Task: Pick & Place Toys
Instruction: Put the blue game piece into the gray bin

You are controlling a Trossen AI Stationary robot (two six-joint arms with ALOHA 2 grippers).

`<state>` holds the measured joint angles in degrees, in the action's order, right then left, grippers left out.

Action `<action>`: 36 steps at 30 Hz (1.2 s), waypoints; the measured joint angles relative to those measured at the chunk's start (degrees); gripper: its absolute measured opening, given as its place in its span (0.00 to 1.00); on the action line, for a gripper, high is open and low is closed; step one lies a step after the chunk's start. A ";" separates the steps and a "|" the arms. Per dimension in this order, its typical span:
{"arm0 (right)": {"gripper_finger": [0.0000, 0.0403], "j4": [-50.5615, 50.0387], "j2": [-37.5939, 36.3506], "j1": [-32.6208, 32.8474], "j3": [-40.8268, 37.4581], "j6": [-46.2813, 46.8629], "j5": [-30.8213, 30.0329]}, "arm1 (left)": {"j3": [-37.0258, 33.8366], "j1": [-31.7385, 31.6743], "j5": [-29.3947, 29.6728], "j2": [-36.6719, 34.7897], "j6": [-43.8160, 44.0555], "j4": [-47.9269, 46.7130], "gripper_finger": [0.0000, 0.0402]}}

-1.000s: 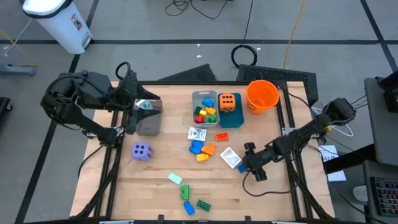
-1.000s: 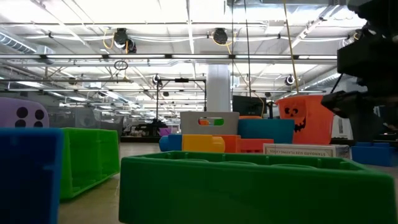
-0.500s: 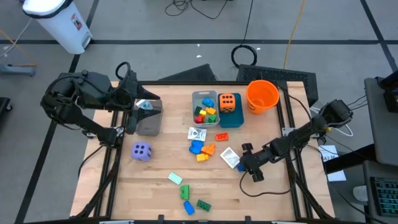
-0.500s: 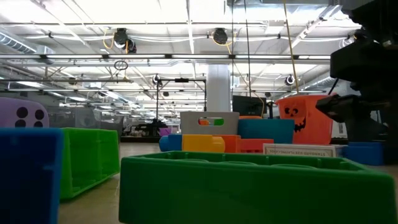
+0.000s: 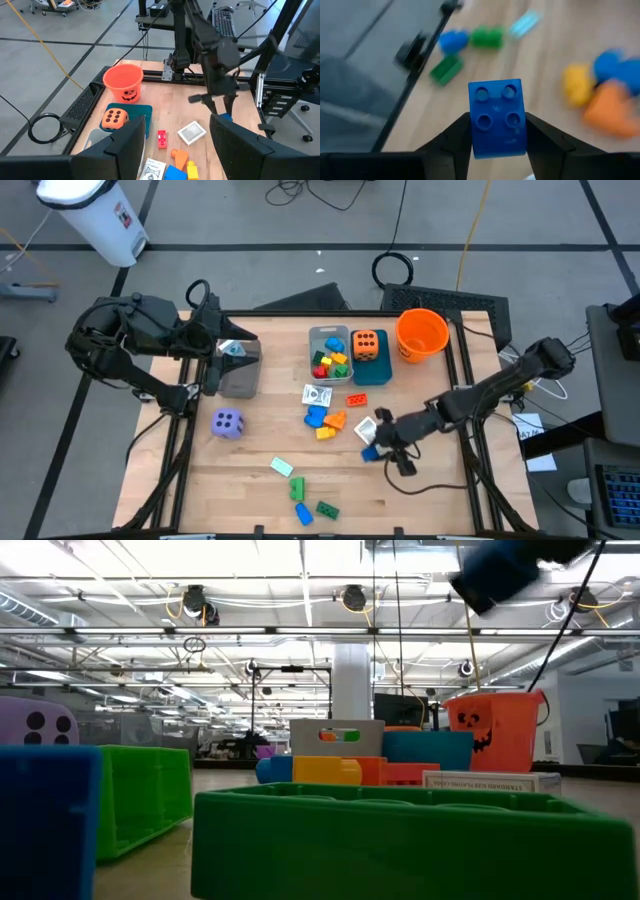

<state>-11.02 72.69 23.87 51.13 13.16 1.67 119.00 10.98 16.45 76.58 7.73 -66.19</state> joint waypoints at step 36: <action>0.37 -16.29 39.09 -47.81 34.97 -10.12 8.34 | 0.00 0.00 0.04 0.00 0.01 0.00 0.58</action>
<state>-27.31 111.77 -23.94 86.11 3.04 10.01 119.00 10.98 16.49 76.58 7.74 -66.19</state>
